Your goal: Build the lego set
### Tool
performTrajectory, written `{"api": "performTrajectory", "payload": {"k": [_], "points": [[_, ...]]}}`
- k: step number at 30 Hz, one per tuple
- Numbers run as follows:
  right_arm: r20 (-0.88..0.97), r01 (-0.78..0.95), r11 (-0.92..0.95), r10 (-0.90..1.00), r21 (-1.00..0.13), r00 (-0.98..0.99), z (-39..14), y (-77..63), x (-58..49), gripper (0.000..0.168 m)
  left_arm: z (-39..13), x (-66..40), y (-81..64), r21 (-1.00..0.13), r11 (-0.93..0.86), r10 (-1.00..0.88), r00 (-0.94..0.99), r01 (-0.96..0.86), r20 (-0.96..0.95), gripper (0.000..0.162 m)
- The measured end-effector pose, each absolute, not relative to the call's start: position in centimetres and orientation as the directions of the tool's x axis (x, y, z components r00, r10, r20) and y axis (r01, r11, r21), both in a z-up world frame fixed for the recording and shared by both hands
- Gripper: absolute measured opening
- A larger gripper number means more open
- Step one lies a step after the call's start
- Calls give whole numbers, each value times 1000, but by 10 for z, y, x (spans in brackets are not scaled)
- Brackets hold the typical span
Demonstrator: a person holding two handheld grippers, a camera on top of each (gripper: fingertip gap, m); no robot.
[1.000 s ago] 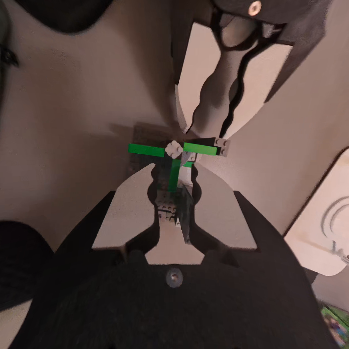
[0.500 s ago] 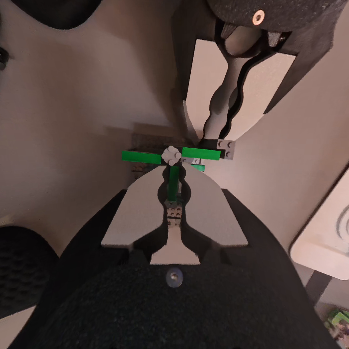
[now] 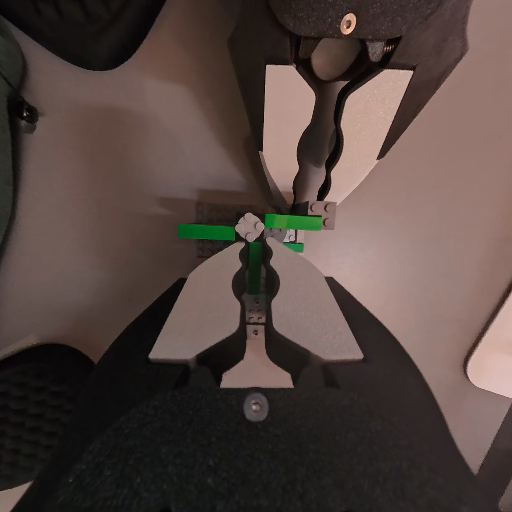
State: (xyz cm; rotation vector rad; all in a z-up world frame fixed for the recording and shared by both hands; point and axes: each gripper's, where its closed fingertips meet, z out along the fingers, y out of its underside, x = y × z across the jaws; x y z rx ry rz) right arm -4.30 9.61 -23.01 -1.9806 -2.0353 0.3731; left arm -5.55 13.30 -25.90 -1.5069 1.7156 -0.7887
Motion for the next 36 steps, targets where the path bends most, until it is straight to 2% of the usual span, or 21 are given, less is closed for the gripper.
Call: {"api": "performTrajectory", "payload": {"k": [4,10,13,17,24,29,36], "points": [[20,942,-12,1000,-336,20,-229,96,-40,10,-259,-55,133,-821,127,-992,-66,-557,-109,18],[-108,883,-220,975,-415,193,-203,90,-47,43,-259,-57,130,-814,117,-993,-52,-569,-106,18],[-105,881,-318,948,-351,301,-212,88,-57,55,-259,-57,129,-808,110,-993,-39,-578,-107,18],[-63,895,-381,924,-233,377,-230,91,-59,52,-259,-59,129,-800,104,-993,-16,-590,-118,18],[-30,897,-418,908,-146,418,-234,91,-58,35,-259,-63,128,-816,77,-993,27,-573,-112,18],[-21,909,-384,922,-161,386,-233,87,-54,26,-260,-64,127,-814,89,-991,34,-573,-133,18],[-17,892,-394,916,-220,400,-217,86,-52,25,-260,-61,125,-809,89,-989,42,-581,-139,18]]}}
